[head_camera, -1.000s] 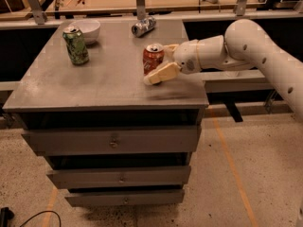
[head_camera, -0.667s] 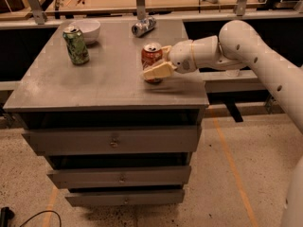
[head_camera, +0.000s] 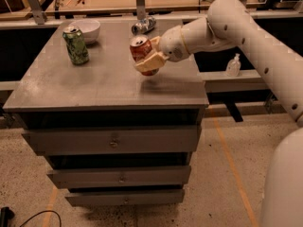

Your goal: Knock coke can over

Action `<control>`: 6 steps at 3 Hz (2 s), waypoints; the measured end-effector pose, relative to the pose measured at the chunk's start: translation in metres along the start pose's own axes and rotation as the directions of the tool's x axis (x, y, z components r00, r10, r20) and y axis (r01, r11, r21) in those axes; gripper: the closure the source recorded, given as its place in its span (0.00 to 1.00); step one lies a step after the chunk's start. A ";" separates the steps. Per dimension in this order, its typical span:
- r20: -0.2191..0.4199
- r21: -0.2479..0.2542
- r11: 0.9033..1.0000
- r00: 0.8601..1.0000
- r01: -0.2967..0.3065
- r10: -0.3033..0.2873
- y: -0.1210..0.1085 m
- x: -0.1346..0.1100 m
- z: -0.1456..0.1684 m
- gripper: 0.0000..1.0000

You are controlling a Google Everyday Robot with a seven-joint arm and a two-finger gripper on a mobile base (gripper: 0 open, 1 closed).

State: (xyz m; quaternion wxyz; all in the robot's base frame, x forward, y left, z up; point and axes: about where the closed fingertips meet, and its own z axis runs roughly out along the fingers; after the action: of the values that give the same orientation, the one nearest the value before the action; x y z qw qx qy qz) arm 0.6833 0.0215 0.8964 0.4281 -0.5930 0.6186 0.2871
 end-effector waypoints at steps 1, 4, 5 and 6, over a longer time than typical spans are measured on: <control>-0.211 -0.049 0.996 0.973 0.080 -0.089 0.005 -0.021 -0.001 1.00; -0.630 -0.237 0.954 0.718 0.183 -0.295 0.023 -0.025 0.018 1.00; -0.698 -0.276 0.947 0.643 0.164 -0.315 0.023 -0.009 0.027 0.82; -0.732 -0.292 0.946 0.605 0.138 -0.314 0.020 0.009 0.036 0.58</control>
Offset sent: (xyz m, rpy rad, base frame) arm -0.0186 0.0216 0.0396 -0.7124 -0.0597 0.1349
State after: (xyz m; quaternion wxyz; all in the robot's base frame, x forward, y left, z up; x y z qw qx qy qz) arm 0.6706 0.0509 0.8687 0.0925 -0.7728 0.6278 0.0123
